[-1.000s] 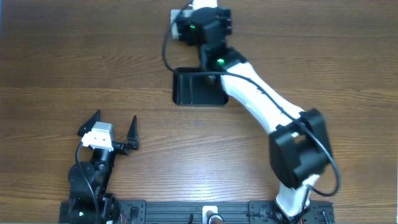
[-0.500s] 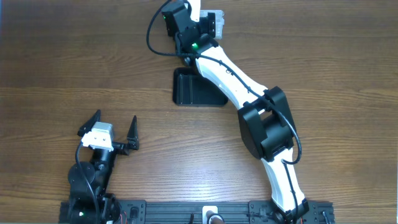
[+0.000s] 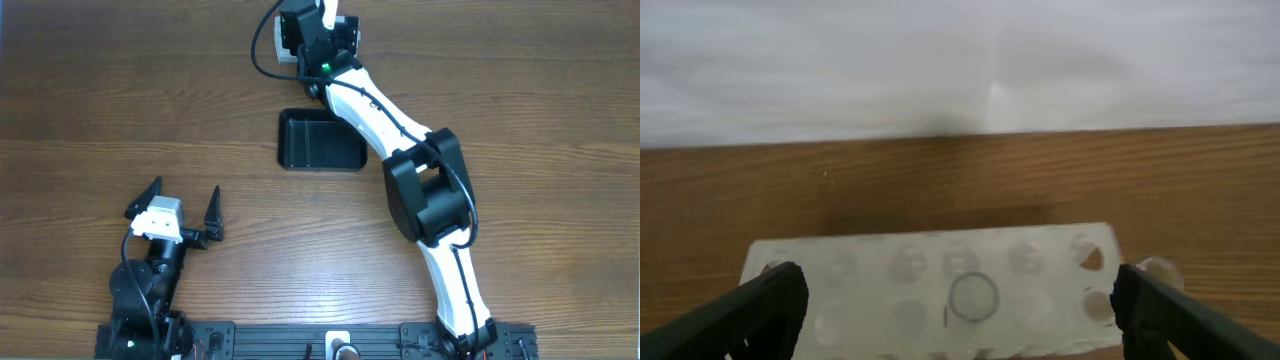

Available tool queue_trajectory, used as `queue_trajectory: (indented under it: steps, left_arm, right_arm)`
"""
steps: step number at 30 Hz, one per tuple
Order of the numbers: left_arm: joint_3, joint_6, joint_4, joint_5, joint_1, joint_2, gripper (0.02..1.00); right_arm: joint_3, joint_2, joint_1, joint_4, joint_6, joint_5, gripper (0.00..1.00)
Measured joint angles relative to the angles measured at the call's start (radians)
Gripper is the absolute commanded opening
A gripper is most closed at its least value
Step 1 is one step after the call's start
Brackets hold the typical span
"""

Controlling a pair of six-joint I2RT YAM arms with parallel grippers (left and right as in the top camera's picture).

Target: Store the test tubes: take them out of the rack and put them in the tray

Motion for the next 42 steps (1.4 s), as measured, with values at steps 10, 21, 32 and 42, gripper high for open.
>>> queue_trajectory:
  steps: [10,21,32,42]
  left_arm:
    - [0.000,0.000,0.000,0.000,0.000,0.000,1.000]
    - [0.000,0.000,0.000,0.000,0.000,0.000,1.000]
    - [0.000,0.000,0.000,0.000,0.000,0.000,1.000]
    - [0.000,0.000,0.000,0.000,0.000,0.000,1.000]
  right_arm:
    - [0.000,0.008,0.000,0.019,-0.017,-0.003,0.858]
    - [0.001,0.042,-0.003,0.029,-0.026,-0.003,0.656]
    - [0.001,0.042,-0.011,0.022,-0.033,-0.002,0.492]
    - [0.001,0.048,-0.012,0.024,-0.035,-0.001,0.332]
